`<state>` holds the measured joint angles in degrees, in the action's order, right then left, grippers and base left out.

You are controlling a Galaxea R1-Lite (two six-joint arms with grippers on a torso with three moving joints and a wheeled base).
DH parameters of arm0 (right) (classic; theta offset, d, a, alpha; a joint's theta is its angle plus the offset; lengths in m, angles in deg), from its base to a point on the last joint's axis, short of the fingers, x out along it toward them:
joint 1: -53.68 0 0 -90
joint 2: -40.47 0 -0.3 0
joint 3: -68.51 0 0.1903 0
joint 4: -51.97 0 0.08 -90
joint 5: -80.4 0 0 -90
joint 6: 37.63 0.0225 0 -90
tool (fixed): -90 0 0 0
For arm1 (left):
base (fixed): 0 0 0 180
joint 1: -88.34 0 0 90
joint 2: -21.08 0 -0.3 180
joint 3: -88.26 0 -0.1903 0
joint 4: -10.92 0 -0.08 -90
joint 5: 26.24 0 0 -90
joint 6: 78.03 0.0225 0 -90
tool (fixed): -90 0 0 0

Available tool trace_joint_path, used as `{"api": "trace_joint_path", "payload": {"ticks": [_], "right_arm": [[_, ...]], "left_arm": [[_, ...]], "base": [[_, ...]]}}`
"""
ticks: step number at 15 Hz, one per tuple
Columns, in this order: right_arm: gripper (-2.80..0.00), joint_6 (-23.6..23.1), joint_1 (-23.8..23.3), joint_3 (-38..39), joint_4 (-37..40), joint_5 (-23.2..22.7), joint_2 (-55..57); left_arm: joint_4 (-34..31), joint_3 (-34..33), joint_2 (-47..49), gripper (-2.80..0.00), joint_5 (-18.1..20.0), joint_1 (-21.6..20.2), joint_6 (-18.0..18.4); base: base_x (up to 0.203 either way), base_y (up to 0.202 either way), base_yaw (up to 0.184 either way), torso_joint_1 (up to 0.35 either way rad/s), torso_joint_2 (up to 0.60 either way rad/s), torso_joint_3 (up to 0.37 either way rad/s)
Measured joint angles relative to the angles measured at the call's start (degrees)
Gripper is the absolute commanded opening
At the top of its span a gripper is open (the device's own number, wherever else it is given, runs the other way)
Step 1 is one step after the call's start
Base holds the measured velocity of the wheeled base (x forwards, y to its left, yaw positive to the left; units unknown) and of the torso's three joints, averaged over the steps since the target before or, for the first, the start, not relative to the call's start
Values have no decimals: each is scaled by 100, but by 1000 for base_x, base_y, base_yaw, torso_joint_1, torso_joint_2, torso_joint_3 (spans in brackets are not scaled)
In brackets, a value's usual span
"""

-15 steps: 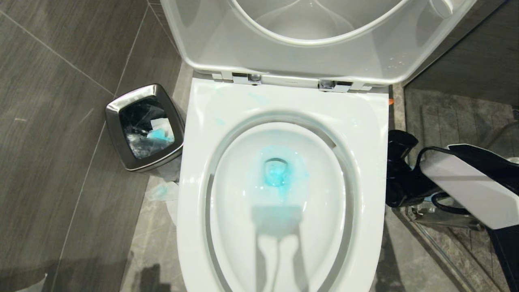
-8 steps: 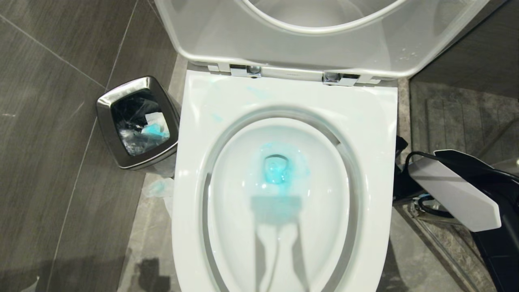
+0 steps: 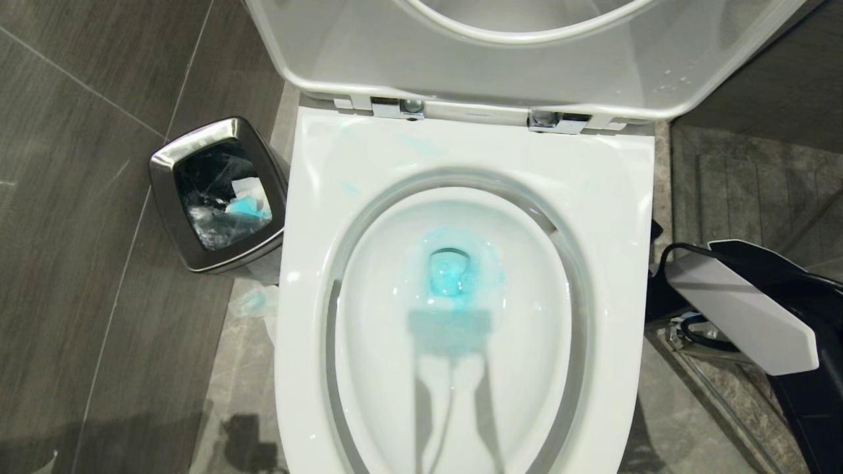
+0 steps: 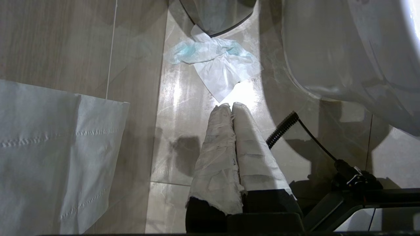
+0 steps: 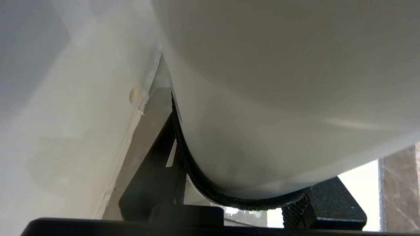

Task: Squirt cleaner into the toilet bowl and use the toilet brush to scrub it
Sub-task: Place the cleaning agent on the floor

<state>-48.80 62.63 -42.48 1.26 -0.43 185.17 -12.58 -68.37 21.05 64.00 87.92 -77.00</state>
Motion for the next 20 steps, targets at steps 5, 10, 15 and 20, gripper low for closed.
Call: {"api": "trace_joint_path", "payload": {"ticks": [5,10,15,20], "right_arm": [[-280,0,4,441,-50,26,-233],[-280,-9,0,761,-33,39,-475],[-280,-1,-9,753,-63,37,-558],[-280,24,-9,699,-226,-11,-542]], "left_arm": [[3,0,0,-280,-7,0,-21],[4,0,0,-280,-6,0,-13],[4,0,0,-280,-24,0,-73],[4,0,0,-280,-24,0,-76]], "base": [[0,0,0,0,0,0],[0,0,0,0,0,0],[0,0,0,0,0,0],[0,0,0,0,0,0]]}}
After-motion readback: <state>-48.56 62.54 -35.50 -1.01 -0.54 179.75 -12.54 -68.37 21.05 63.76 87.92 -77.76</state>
